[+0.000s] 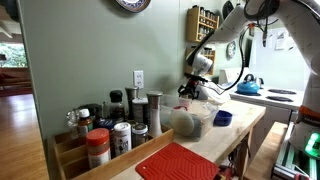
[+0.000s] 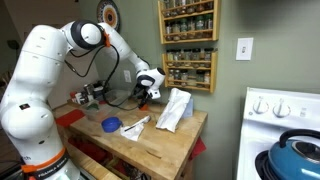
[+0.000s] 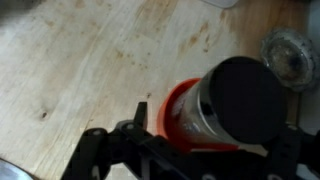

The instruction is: Pick up the orange cup from the clear container and put it on the table, pick up the spice bottle with a black lid from the table and put it in the orange cup, pick up the orange cup with the spice bottle and put it in the clear storage container

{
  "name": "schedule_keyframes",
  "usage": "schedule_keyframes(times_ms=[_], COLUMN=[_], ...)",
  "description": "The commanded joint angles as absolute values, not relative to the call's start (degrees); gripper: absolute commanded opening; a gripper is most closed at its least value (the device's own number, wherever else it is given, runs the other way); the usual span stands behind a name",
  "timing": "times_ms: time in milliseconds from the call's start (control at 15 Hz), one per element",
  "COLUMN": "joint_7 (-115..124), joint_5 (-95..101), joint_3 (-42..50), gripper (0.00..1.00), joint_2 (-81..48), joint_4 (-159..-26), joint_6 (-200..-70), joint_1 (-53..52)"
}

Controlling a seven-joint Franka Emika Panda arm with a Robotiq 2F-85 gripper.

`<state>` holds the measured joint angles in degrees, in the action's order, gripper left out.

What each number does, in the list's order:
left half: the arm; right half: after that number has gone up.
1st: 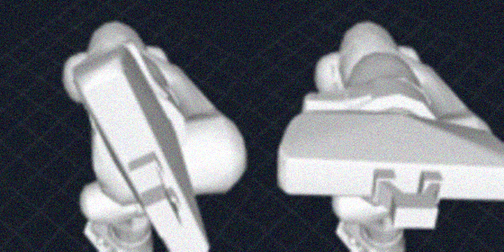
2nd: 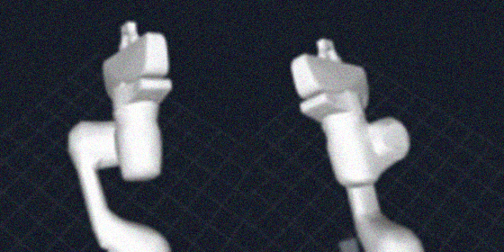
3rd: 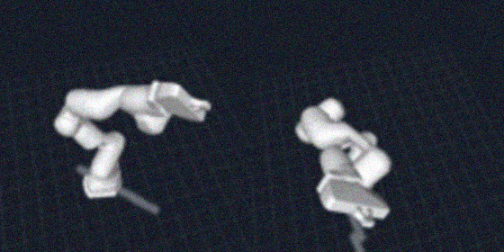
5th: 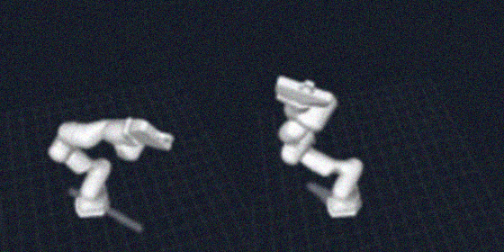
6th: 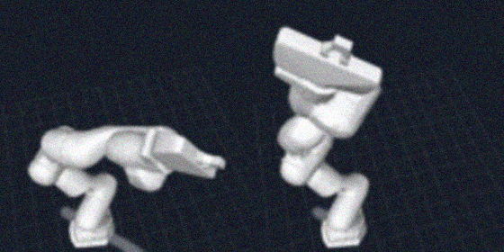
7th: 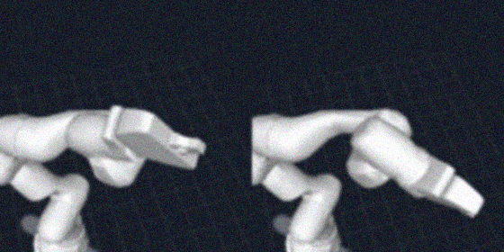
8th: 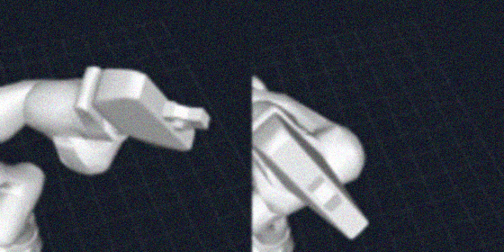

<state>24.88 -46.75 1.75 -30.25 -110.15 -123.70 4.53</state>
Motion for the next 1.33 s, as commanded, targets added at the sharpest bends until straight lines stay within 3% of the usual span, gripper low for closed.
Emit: schedule_keyframes(times_ms=[0,600,667,733,933,1267], joint_7=[22.68,24.42,24.53,25.01,25.81,29.04], joint_5=[-49.96,-48.50,-48.58,-48.56,-48.04,-45.31], joint_3=[1.56,2.10,2.08,2.16,2.30,2.79], gripper=[1.00,1.00,0.75,0.74,0.52,0.50], joint_2=[-31.65,-34.33,-34.35,-34.30,-33.60,-30.99], joint_4=[-109.08,-107.93,-107.90,-107.86,-107.81,-107.42], joint_6=[-124.95,-122.35,-122.12,-121.88,-120.68,-116.42], joint_1=[4.70,4.09,4.13,4.10,3.94,2.47])
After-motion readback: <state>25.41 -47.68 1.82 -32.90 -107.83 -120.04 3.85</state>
